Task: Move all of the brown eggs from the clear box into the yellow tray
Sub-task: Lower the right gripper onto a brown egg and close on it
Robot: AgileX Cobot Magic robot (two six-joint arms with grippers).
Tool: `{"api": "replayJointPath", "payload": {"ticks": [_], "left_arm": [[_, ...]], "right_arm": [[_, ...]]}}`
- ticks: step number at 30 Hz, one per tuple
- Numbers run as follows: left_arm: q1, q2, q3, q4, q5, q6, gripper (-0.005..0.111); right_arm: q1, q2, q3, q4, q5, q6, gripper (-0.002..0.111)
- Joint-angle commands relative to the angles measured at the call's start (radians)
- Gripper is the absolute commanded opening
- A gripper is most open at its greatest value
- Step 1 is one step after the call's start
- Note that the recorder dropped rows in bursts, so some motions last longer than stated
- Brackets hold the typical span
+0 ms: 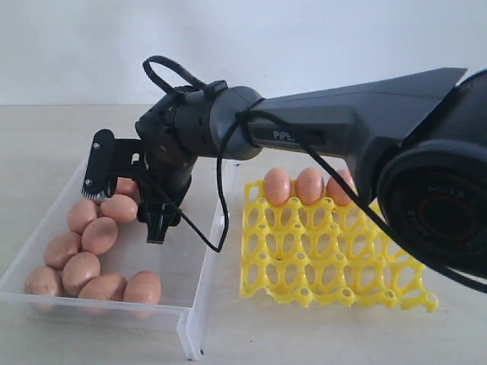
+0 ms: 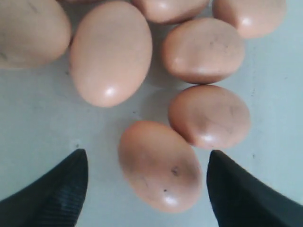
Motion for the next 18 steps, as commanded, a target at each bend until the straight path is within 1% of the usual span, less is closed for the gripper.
{"api": "replayJointPath", "payload": {"ticks": [1,4,8,10,18], "left_arm": [[0.001,0.003,-0.004,-0.005,0.000,0.001,-0.004],[0.001,0.003,-0.004,-0.005,0.000,0.001,-0.004],[0.001,0.003,-0.004,-0.005,0.000,0.001,-0.004],[0.001,0.003,-0.004,-0.005,0.000,0.001,-0.004],[0.001,0.003,-0.004,-0.005,0.000,0.001,-0.004]], "right_arm": [[-0.004,0.024,-0.005,0.018,-0.009,0.005,0.067],[-0.004,0.040,-0.005,0.037,-0.014,0.020,0.067],[-0.004,0.045,-0.005,0.081,-0.024,0.020,0.054],[-0.004,0.041,-0.005,0.086,-0.026,0.020,0.050],[0.000,0.043,-0.045,0.160,-0.005,0.054,0.050]]}}
